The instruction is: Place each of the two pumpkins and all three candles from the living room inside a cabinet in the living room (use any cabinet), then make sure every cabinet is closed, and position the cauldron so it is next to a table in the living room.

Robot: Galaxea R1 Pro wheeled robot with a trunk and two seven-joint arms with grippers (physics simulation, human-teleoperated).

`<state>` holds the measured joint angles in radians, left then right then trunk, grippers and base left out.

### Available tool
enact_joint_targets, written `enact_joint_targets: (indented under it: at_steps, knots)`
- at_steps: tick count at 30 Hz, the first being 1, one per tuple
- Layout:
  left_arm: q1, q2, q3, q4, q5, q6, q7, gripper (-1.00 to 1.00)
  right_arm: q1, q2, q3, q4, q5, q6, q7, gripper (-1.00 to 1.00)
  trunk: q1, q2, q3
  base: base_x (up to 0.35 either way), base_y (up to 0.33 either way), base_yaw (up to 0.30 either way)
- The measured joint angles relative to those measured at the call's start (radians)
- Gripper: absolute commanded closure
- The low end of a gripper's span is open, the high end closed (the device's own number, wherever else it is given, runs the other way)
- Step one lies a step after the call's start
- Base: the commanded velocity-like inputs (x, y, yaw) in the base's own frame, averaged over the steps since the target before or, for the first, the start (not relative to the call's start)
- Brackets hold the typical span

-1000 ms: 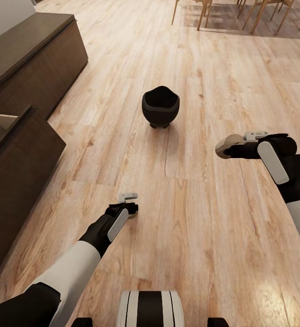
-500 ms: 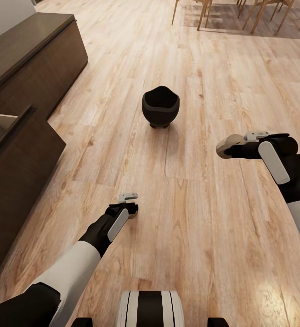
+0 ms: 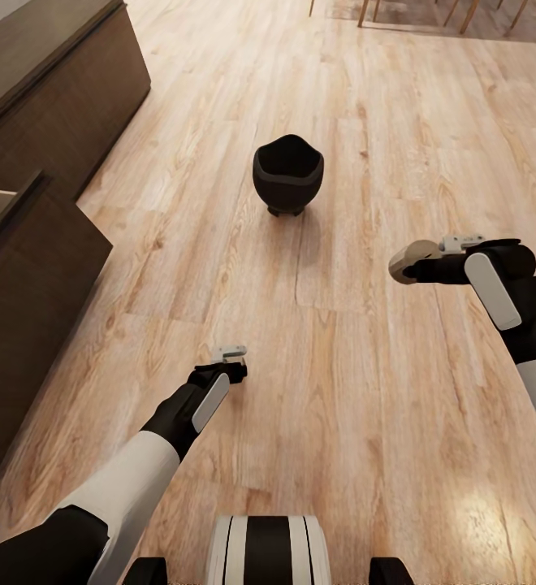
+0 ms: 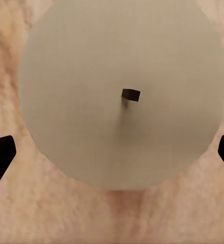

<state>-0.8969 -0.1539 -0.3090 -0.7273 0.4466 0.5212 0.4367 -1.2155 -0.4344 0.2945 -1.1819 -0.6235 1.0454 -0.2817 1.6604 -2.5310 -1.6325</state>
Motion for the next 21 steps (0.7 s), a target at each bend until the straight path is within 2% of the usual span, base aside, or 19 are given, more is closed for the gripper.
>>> enact_joint_targets:
  at_steps: [21]
  knots:
    - [0.0, 0.0, 0.0, 0.0, 0.0, -0.001, 0.0, -1.0, 0.0, -0.002, 0.0, 0.0, 0.0, 0.0, 0.001, 1.0, 0.0, 0.0, 0.0, 0.0, 0.0, 0.0]
